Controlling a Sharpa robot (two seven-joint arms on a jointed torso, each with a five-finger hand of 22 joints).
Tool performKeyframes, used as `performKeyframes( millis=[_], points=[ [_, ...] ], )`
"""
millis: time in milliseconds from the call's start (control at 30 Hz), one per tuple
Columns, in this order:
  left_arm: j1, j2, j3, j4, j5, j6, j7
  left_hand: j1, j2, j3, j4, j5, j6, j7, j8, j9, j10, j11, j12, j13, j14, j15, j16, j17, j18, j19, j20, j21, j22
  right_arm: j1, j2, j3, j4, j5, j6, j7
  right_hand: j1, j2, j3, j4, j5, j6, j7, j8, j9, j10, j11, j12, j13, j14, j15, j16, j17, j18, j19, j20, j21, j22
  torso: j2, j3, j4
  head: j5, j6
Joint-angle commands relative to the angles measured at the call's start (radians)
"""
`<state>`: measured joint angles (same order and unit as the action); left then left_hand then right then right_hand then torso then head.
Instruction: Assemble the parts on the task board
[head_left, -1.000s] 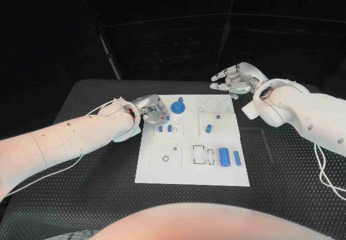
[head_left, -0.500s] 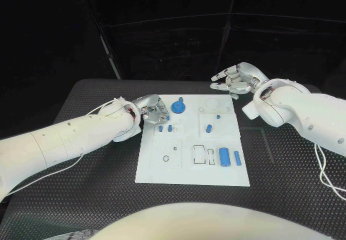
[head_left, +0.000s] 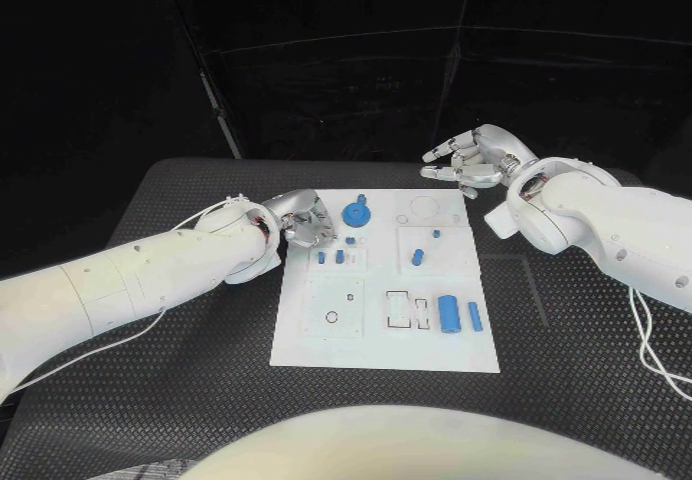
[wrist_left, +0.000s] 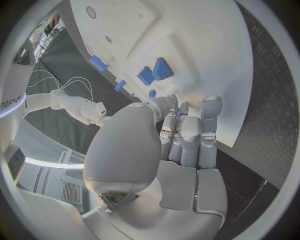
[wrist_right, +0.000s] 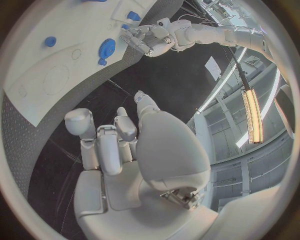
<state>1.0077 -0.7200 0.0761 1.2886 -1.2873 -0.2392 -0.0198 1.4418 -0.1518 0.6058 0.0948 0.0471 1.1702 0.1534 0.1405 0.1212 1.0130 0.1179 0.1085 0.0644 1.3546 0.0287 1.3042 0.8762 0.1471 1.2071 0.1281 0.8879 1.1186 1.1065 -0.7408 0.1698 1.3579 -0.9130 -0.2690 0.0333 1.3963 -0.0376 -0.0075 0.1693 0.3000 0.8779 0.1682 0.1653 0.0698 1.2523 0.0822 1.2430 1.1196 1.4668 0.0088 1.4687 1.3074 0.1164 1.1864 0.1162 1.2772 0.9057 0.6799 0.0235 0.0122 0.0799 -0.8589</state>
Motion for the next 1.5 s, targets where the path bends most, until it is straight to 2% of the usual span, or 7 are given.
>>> performKeyframes(
  millis=[33,600,733,833,900,1167,1500],
  points=[
    [-0.001,-0.001,-0.001,0.001,0.0,0.009,-0.014,-0.01,-0.001,-0.004,-0.003,0.002,-0.008,0.004,-0.004,-0.002,-0.009,-0.001,-0.006,0.0,-0.007,0.003,0.0,-0.002,0.003,-0.006,0.004,-0.005,0.0,0.002,0.0,0.0,0.002,0.003,0.002,0.005,-0.005,0.005,-0.005,0.002,-0.005,0.006,-0.002,0.006,0.0,0.003,-0.003,0.006,-0.001,0.053,-0.005,-0.003,0.033,0.01,0.0,-0.003,-0.006,0.0,0.0,-0.0005,0.0005,0.001,0.0],
    [-0.001,-0.002,-0.001,0.0,0.0,-0.003,-0.015,-0.006,-0.005,-0.012,-0.012,0.002,-0.024,0.011,-0.013,-0.005,-0.017,0.003,-0.008,0.0,-0.009,0.006,0.001,-0.004,0.003,-0.008,0.006,-0.006,0.002,0.002,-0.001,0.0,0.002,0.003,0.002,0.004,-0.005,0.005,-0.006,0.002,-0.006,0.005,-0.002,0.007,0.0,0.002,-0.003,0.005,-0.002,0.053,-0.005,-0.003,0.032,0.01,0.0,-0.003,-0.007,0.0,0.0,-0.0002,0.0001,0.001,0.001],
    [-0.001,-0.004,0.0,0.003,0.0,-0.02,-0.005,-0.009,-0.01,-0.015,-0.013,0.002,-0.075,0.016,-0.041,-0.016,-0.012,0.006,-0.002,0.002,-0.008,0.008,0.004,-0.002,0.004,-0.008,0.009,-0.007,0.003,0.002,-0.001,0.0,0.003,0.003,0.002,0.005,-0.005,0.005,-0.006,0.002,-0.006,0.005,-0.002,0.007,0.0,0.002,-0.003,0.005,-0.002,0.053,-0.005,-0.003,0.032,0.01,0.0,-0.003,-0.007,0.0,0.0,-0.0003,0.0,-0.001,0.004],
    [-0.001,-0.008,0.0,0.009,0.0,-0.043,0.01,-0.016,-0.022,-0.022,-0.013,0.002,-0.127,0.006,-0.066,-0.029,0.01,0.002,0.013,0.006,-0.01,0.007,0.005,-0.005,0.006,-0.012,0.009,-0.015,0.0,0.002,-0.001,0.0,0.002,0.003,0.002,0.005,-0.005,0.005,-0.006,0.002,-0.006,0.005,-0.002,0.007,0.0,0.002,-0.003,0.005,-0.002,0.053,-0.005,-0.003,0.032,0.01,0.0,-0.003,-0.007,0.0,0.0,-0.0005,-0.0001,-0.002,0.006],
    [-0.001,-0.011,0.0,0.013,0.001,-0.057,0.02,-0.021,-0.029,-0.029,-0.012,0.002,-0.137,0.004,-0.069,-0.031,0.017,0.001,0.019,0.008,-0.015,0.006,0.0,-0.016,0.008,-0.018,0.009,-0.025,-0.006,0.002,-0.001,0.0,0.002,0.003,0.002,0.005,-0.005,0.005,-0.006,0.002,-0.006,0.005,-0.002,0.007,0.0,0.002,-0.003,0.005,-0.002,0.053,-0.005,-0.003,0.032,0.01,0.0,-0.003,-0.007,0.0,0.0,-0.0003,-0.0003,-0.001,0.007],
    [-0.001,-0.021,0.004,0.031,0.039,-0.101,0.061,-0.041,-0.054,-0.072,-0.008,0.002,-0.152,0.007,-0.066,-0.034,0.041,-0.007,0.046,0.014,-0.033,0.002,-0.014,-0.048,0.015,-0.041,0.007,-0.066,-0.029,0.002,-0.002,0.0,0.002,0.003,0.003,0.005,-0.005,0.005,-0.006,0.002,-0.006,0.005,-0.002,0.007,0.0,0.002,-0.003,0.005,-0.002,0.053,-0.005,-0.003,0.032,0.01,0.0,-0.003,-0.007,0.0,0.0,-0.0002,-0.0002,-0.004,0.01],
    [-0.001,-0.028,0.007,0.054,0.047,-0.102,0.08,-0.042,-0.055,-0.097,-0.01,0.002,-0.14,0.01,-0.052,-0.031,0.037,-0.007,0.056,0.015,-0.037,0.002,-0.016,-0.054,0.016,-0.046,0.006,-0.077,-0.034,0.002,-0.002,0.0,0.003,0.003,0.003,0.005,-0.005,0.005,-0.006,0.002,-0.006,0.005,-0.002,0.007,0.0,0.002,-0.003,0.005,-0.002,0.053,-0.005,-0.003,0.032,0.01,0.0,-0.003,-0.007,0.0,0.0,0.0002,0.0001,-0.004,0.011]
  ],
)
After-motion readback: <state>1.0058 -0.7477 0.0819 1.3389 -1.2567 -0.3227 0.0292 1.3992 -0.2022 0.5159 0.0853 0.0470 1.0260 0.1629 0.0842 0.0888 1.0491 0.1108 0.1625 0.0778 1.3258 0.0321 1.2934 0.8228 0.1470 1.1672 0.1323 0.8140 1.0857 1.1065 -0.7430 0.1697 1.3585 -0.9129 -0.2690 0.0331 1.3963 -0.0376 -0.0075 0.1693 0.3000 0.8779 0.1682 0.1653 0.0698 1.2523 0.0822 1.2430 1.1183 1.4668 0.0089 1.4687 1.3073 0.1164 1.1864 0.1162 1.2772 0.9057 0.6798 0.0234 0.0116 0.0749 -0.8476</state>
